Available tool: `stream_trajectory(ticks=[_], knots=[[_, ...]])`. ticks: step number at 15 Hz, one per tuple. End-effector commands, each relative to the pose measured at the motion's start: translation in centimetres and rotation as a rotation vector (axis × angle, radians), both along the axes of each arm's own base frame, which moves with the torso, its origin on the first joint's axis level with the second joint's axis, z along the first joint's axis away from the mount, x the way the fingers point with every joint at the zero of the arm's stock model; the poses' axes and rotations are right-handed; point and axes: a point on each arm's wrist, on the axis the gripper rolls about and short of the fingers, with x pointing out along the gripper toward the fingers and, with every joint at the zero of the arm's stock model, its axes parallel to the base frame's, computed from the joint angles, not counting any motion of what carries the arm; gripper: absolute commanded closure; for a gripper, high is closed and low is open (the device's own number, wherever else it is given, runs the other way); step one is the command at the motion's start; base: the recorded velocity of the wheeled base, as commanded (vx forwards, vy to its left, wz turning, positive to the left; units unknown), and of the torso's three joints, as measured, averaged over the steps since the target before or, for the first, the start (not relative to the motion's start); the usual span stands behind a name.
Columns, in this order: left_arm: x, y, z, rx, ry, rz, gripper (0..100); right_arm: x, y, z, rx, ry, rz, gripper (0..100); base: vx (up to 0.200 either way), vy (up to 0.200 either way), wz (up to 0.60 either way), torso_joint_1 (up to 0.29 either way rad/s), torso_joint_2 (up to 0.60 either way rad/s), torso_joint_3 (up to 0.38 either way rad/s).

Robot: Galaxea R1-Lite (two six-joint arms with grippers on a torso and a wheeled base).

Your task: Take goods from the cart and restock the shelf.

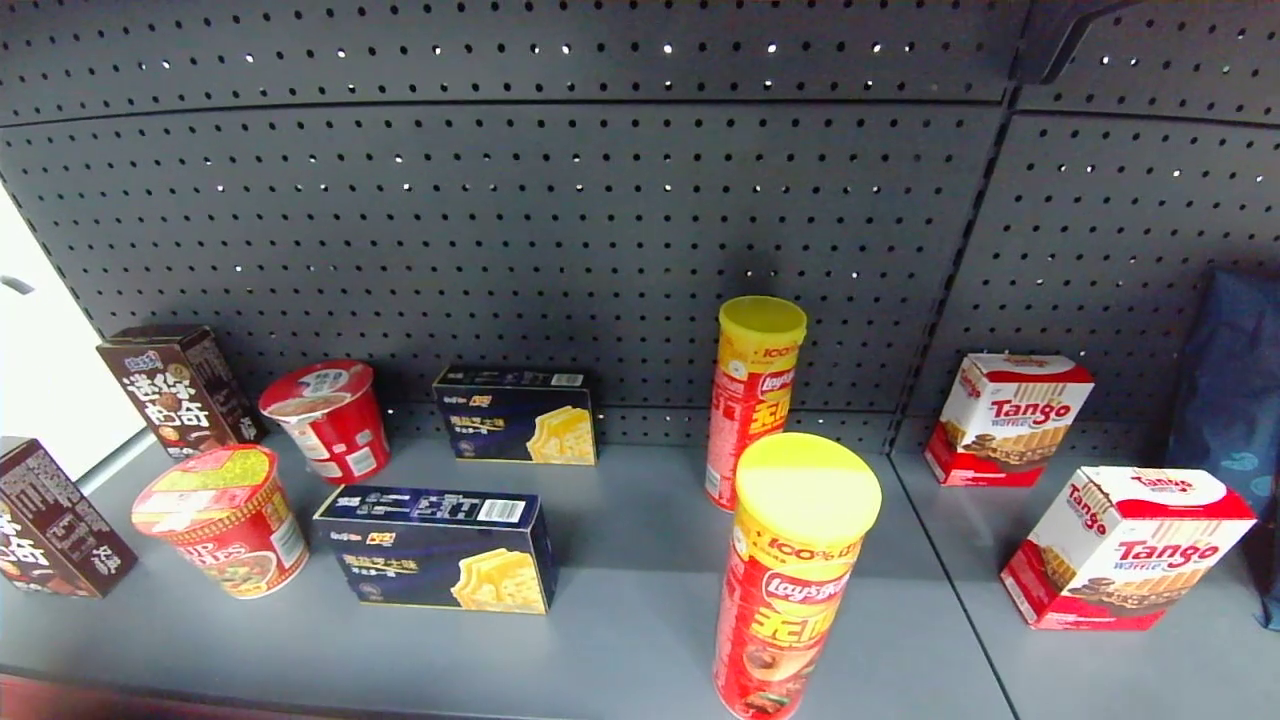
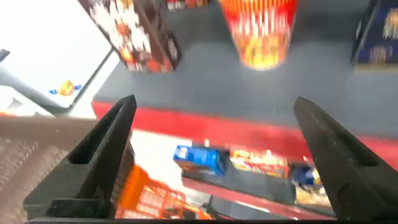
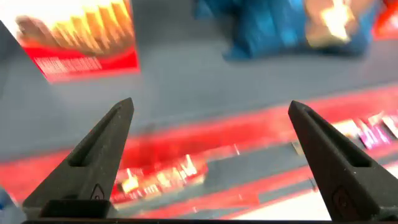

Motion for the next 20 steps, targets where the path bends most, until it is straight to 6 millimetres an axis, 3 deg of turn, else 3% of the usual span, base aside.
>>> stream_trajectory(ticks=[1,2,6,8,10,13,17,20], knots=[[-2.0,-0.2,-1.9,-0.006,-0.042,0.006,0,-2.1,0.2,-0.6,-0.002,-0.106,-0.012,0,0.000,0.000,0.00,0.000,0.00,0.000],[-3.3,-0.4,-2.5,-0.006,-0.060,-0.009,0,-2.3,0.4,-0.6,0.004,-0.132,0.054,0,0.000,0.000,0.00,0.000,0.00,0.000],[-3.3,-0.3,-2.5,-0.068,-0.087,-0.020,0,-2.3,0.5,-0.7,0.017,-0.144,0.106,0,0.000,0.000,0.00,0.000,0.00,0.000],[-3.9,-0.3,-2.6,-0.097,-0.170,-0.133,0,-2.3,0.5,-0.7,0.025,-0.146,0.108,0,0.000,0.000,0.00,0.000,0.00,0.000],[-4.3,-0.3,-1.7,-0.007,-0.196,-0.176,0,-2.3,0.5,-0.7,0.030,-0.149,0.115,0,0.000,0.000,0.00,0.000,0.00,0.000],[-4.1,-0.4,-2.7,-0.016,-0.177,-0.219,0,-2.3,0.5,-0.7,0.039,-0.152,0.114,0,0.000,0.000,0.00,0.000,0.00,0.000],[-4.4,-1.1,-2.8,-0.117,-0.204,-0.538,0,-2.3,0.5,-0.7,0.036,-0.150,0.126,0,0.000,0.000,0.00,0.000,0.00,0.000],[-4.5,-1.2,-2.8,-0.137,-0.222,-0.516,0,-2.3,0.5,-0.7,0.035,-0.150,0.127,0,0.000,0.000,0.00,0.000,0.00,0.000]])
